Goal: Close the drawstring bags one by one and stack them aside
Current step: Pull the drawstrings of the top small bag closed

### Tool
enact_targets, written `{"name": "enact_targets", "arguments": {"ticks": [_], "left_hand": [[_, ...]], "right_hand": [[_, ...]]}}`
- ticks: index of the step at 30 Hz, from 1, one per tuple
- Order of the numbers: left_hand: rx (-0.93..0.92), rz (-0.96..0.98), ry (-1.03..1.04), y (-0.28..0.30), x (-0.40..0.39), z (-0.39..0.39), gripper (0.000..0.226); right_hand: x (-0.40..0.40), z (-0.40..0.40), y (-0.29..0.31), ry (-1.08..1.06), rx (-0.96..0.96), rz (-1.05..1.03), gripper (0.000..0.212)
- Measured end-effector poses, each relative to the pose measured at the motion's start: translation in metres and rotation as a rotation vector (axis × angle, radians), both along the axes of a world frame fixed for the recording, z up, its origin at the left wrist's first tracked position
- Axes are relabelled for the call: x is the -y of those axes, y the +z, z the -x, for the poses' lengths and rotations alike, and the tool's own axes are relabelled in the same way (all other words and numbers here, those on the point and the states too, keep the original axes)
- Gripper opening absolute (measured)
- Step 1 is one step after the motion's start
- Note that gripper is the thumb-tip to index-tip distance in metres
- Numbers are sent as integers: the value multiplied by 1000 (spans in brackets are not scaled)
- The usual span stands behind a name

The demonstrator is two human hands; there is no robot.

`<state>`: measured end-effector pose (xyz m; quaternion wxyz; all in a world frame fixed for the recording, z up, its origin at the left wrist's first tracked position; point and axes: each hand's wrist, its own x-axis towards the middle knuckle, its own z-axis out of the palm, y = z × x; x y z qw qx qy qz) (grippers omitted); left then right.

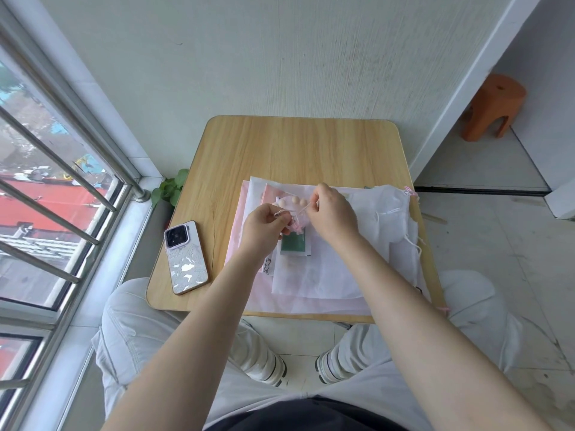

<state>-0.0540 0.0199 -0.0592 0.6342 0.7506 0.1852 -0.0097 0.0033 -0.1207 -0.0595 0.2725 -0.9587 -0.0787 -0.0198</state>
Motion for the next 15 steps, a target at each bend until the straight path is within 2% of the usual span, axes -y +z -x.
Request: {"name": "enact_targets", "arguments": {"ticks": [2,4,10,13,15], "left_hand": [[-7,-11,4,-1,0,0,6],[-24,-25,10,-2,-2,0,9],[-62,-52,41,-3,-1,3,14],[-88,-91,117,-4,-1,3,10],[-94,-104,205,-4,-3,3,11]], "right_hand": [[1,-1,0,-32,-5,-23,9],[4,-3,2,-54,-102,-148,12],[6,2,23,-266,-609,-1097,26],[8,6,22,-336,-693,-1492,30],[8,6,20,-411,-688,-1583,29]]}}
